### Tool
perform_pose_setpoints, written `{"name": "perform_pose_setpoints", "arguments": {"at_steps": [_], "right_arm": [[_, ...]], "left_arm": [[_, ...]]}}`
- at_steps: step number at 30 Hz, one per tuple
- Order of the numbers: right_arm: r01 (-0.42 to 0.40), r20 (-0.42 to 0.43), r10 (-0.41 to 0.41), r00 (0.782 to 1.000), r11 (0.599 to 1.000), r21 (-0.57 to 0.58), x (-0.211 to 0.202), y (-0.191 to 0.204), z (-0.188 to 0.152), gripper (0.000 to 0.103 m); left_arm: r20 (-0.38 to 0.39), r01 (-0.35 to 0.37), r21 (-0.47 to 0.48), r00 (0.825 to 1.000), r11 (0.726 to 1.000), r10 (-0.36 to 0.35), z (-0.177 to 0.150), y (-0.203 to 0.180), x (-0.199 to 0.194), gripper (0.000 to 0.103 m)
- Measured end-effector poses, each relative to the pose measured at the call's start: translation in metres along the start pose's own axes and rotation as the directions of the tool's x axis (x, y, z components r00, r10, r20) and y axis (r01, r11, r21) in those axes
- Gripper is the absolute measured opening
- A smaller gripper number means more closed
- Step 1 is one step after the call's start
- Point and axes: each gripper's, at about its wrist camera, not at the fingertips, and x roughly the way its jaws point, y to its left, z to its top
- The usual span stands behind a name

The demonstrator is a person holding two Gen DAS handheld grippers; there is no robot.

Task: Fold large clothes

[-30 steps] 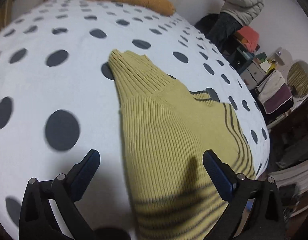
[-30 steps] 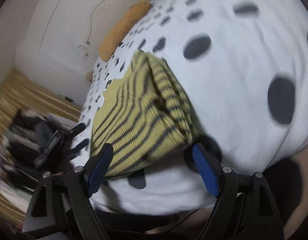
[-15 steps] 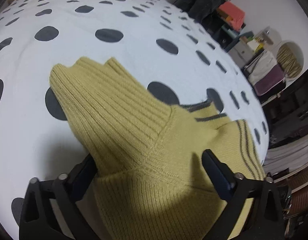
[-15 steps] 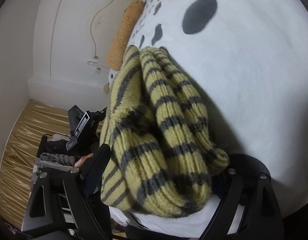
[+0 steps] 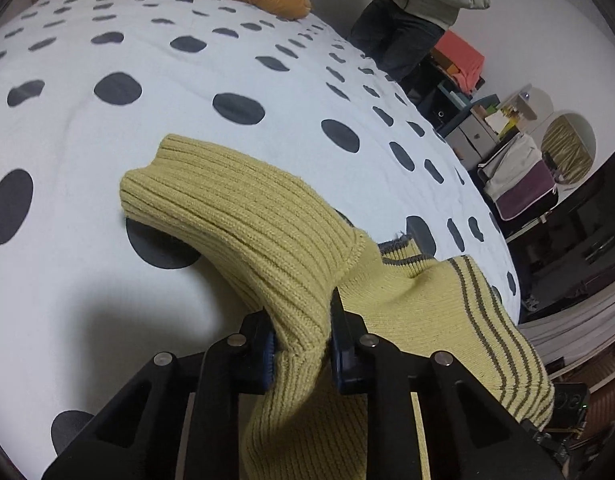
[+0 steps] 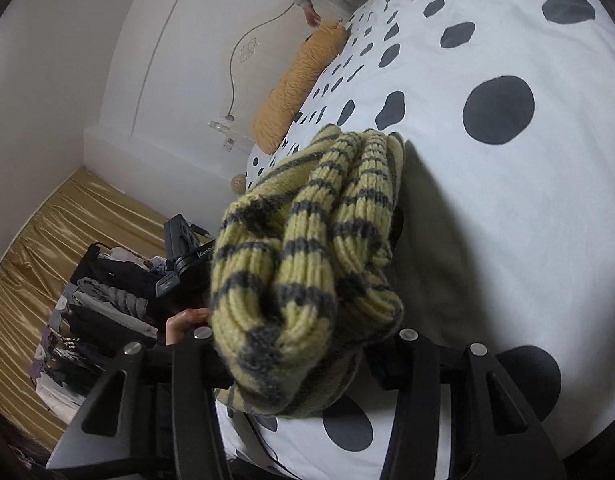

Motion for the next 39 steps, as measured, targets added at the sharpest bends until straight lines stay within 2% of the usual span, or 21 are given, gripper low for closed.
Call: {"name": "perform_pose_setpoints", "arguments": {"at_steps": [2, 3, 4, 5, 7, 11, 13, 15, 17, 18, 20, 21, 22, 24, 29, 32, 35, 37, 39], "right_arm": [[0.051, -0.021, -0.051, 0.998, 0.998, 0.028, 0.003, -0.012, -0.002, 0.057], [0.097, -0.027, -0.095, 0.995, 0.994, 0.055, 0.003, -0.021, -0.006, 0.066], [0.118, -0.034, -0.116, 0.993, 0.99, 0.077, 0.001, -0.027, -0.011, 0.07], [0.112, -0.039, -0.108, 0.993, 0.989, 0.099, -0.002, -0.033, -0.014, 0.07], [0.102, -0.042, -0.098, 0.994, 0.986, 0.129, -0.011, -0.043, -0.021, 0.079], [0.062, -0.025, -0.059, 0.998, 0.986, 0.156, -0.02, -0.051, -0.026, 0.081], [0.003, -0.013, 0.0, 1.0, 0.983, 0.183, -0.013, -0.059, -0.023, 0.081], [-0.065, -0.001, 0.067, 0.998, 0.975, 0.213, -0.005, -0.064, -0.019, 0.081], [-0.067, -0.012, 0.072, 0.997, 0.976, 0.206, 0.01, -0.06, -0.015, 0.084], [-0.064, -0.014, 0.068, 0.998, 0.979, 0.192, 0.014, -0.058, -0.013, 0.085], [-0.064, 0.015, 0.063, 0.998, 0.987, 0.15, 0.016, -0.052, -0.012, 0.081], [-0.065, 0.023, 0.062, 0.998, 0.99, 0.121, 0.015, -0.047, -0.014, 0.067], [-0.069, 0.014, 0.068, 0.998, 0.993, 0.092, 0.015, -0.044, -0.014, 0.061], [-0.099, 0.023, 0.097, 0.995, 0.991, 0.094, 0.012, -0.042, -0.014, 0.057], [-0.172, 0.03, 0.17, 0.985, 0.981, 0.088, 0.013, -0.021, -0.008, 0.055], [-0.265, 0.03, 0.263, 0.964, 0.956, 0.127, 0.029, -0.004, -0.006, 0.055], [-0.37, 0.016, 0.373, 0.928, 0.912, 0.18, 0.056, 0.011, -0.009, 0.055], [-0.411, 0.002, 0.42, 0.907, 0.887, 0.212, 0.076, 0.018, -0.015, 0.055], [-0.425, -0.017, 0.445, 0.895, 0.866, 0.265, 0.106, 0.018, -0.023, 0.055]], "left_arm": [[-0.029, -0.003, -0.012, 1.0, 1.0, 0.003, -0.002, 0.006, 0.006, 0.047], [-0.039, -0.022, -0.014, 0.999, 1.0, 0.022, -0.003, 0.008, 0.008, 0.073], [-0.05, -0.059, -0.017, 0.997, 0.998, 0.059, -0.005, 0.01, 0.01, 0.089], [-0.061, -0.075, -0.021, 0.995, 0.997, 0.074, -0.006, 0.012, 0.011, 0.09], [-0.077, -0.051, -0.045, 0.996, 0.998, 0.047, -0.009, 0.019, 0.009, 0.09], [-0.093, 0.03, -0.059, 0.995, 0.998, -0.035, -0.013, 0.033, 0.008, 0.094], [-0.081, 0.081, -0.08, 0.993, 0.994, -0.088, -0.011, 0.037, 0.014, 0.102], [-0.048, 0.128, -0.089, 0.99, 0.988, -0.133, -0.003, 0.034, 0.023, 0.102], [-0.053, 0.154, -0.085, 0.986, 0.984, -0.159, 0.006, 0.026, 0.033, 0.102], [-0.07, 0.139, -0.069, 0.987, 0.988, -0.144, 0.011, 0.018, 0.041, 0.099], [-0.097, 0.071, -0.003, 0.993, 0.998, -0.071, 0.014, 0.004, 0.048, 0.074], [-0.092, 0.027, 0.047, 0.995, 0.999, -0.023, 0.013, -0.003, 0.048, 0.056], [-0.083, 0.023, 0.063, 0.996, 0.998, -0.018, 0.013, -0.005, 0.046, 0.044], [-0.043, 0.032, 0.078, 0.999, 0.996, -0.029, 0.012, -0.012, 0.033, 0.036], [0.058, 0.044, 0.097, 0.997, 0.994, -0.05, 0.022, -0.022, -0.011, 0.032], [0.14, 0.054, 0.08, 0.988, 0.995, -0.065, 0.039, -0.02, -0.056, 0.032], [0.216, -0.016, 0.07, 0.976, 0.997, 0.0, 0.06, -0.012, -0.113, 0.032], [0.212, -0.097, 0.067, 0.974, 0.993, 0.08, 0.073, -0.002, -0.136, 0.033], [0.177, -0.165, 0.052, 0.972, 0.985, 0.154, 0.085, 0.017, -0.137, 0.033]]}}
